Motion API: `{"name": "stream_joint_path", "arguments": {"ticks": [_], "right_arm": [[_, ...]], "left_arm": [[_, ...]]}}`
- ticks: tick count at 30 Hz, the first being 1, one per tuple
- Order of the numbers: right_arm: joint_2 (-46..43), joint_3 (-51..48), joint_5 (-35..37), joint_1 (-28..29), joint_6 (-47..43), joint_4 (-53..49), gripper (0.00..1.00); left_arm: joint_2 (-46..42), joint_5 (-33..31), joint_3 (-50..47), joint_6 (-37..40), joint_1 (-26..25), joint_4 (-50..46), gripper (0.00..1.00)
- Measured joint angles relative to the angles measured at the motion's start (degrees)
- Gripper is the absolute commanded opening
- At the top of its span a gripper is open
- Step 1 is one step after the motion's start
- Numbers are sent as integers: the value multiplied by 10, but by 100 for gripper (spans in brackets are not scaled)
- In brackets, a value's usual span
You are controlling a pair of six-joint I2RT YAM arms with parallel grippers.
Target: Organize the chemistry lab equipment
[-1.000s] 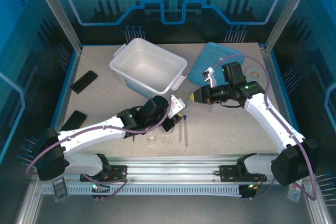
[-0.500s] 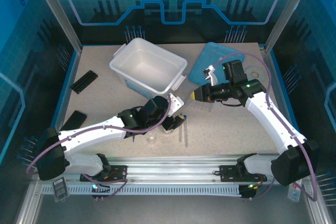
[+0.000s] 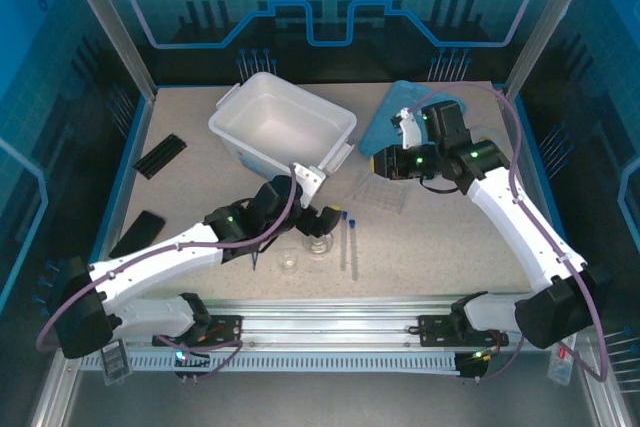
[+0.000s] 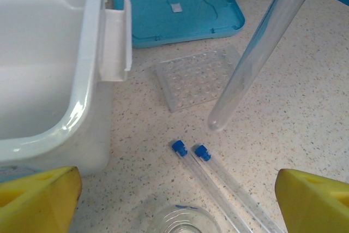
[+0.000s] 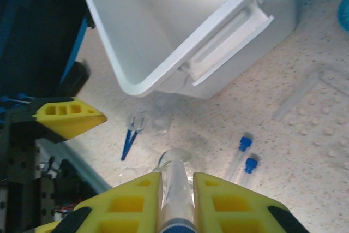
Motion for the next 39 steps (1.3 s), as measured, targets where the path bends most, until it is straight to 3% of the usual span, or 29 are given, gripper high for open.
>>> {"name": "stream_joint_path", "arguments": {"ticks": [10, 17, 26, 39], "right_arm": [[52, 41, 242, 110, -13, -5, 10], [105, 61, 380, 152, -21, -5, 10], [163, 73, 439, 152, -21, 1, 11], [181, 73, 456, 142, -21, 33, 11]], "left_arm": [[-24, 16, -22, -73, 33, -38, 95], [-51, 18, -51, -97, 35, -57, 95], [-75, 18, -75, -115, 35, -73, 95], [-78, 17, -82, -119, 35, -85, 95]]}}
